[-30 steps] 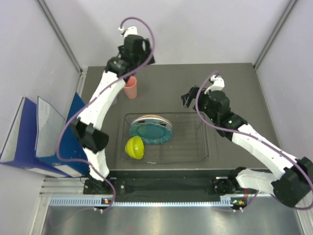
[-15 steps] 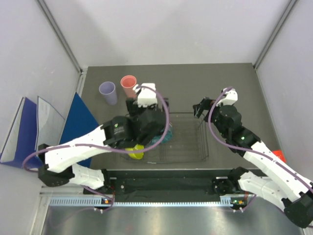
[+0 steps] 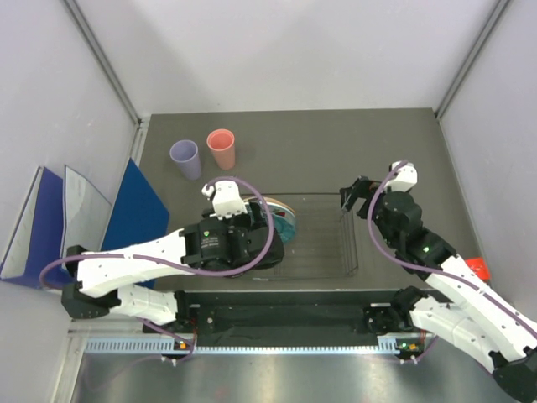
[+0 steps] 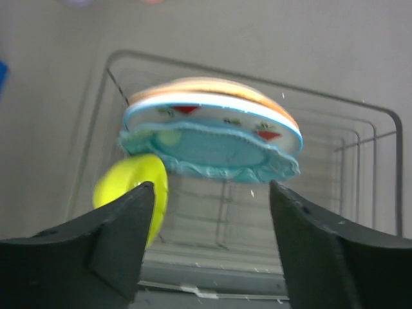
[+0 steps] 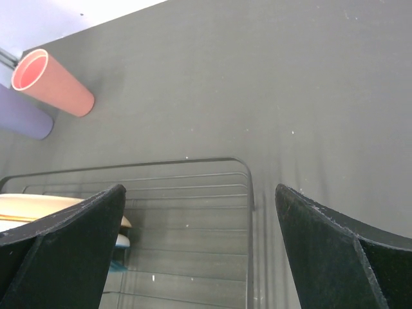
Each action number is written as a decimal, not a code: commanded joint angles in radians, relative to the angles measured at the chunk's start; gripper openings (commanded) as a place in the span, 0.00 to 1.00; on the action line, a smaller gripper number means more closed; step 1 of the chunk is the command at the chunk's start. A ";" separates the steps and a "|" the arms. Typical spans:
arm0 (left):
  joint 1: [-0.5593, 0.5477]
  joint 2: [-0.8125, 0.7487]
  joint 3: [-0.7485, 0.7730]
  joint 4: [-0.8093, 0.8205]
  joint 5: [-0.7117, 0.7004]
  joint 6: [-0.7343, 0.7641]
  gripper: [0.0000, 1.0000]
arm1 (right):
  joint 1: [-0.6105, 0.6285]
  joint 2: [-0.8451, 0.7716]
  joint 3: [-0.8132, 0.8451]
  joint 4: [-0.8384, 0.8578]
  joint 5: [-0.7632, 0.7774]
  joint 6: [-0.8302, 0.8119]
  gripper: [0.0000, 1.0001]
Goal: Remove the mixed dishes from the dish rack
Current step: Place the cup at the center of the board, then pick up the bowl from the dish rack.
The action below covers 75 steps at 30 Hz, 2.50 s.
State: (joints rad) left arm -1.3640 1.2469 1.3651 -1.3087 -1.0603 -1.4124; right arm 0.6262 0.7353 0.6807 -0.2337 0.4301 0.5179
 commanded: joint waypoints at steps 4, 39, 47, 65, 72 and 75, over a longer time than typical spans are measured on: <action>-0.004 0.045 -0.044 -0.198 0.195 -0.126 0.63 | 0.018 0.019 -0.018 0.014 0.016 -0.010 1.00; 0.270 -0.070 -0.274 -0.181 0.266 -0.071 0.52 | 0.030 0.075 -0.102 0.143 -0.080 -0.005 1.00; 0.247 -0.056 -0.322 -0.095 0.333 0.000 0.49 | 0.030 0.079 -0.115 0.152 -0.082 0.002 1.00; 0.230 -0.044 -0.428 0.063 0.382 0.081 0.43 | 0.030 0.110 -0.122 0.171 -0.093 0.007 1.00; 0.229 -0.015 -0.442 0.052 0.391 0.073 0.15 | 0.030 0.110 -0.122 0.169 -0.093 0.004 1.00; 0.229 -0.027 -0.446 0.048 0.390 0.070 0.08 | 0.030 0.111 -0.118 0.168 -0.093 0.002 1.00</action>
State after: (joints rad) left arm -1.1419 1.2201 0.9424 -1.2381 -0.6842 -1.3350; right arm 0.6460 0.8471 0.5625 -0.0971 0.3386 0.5167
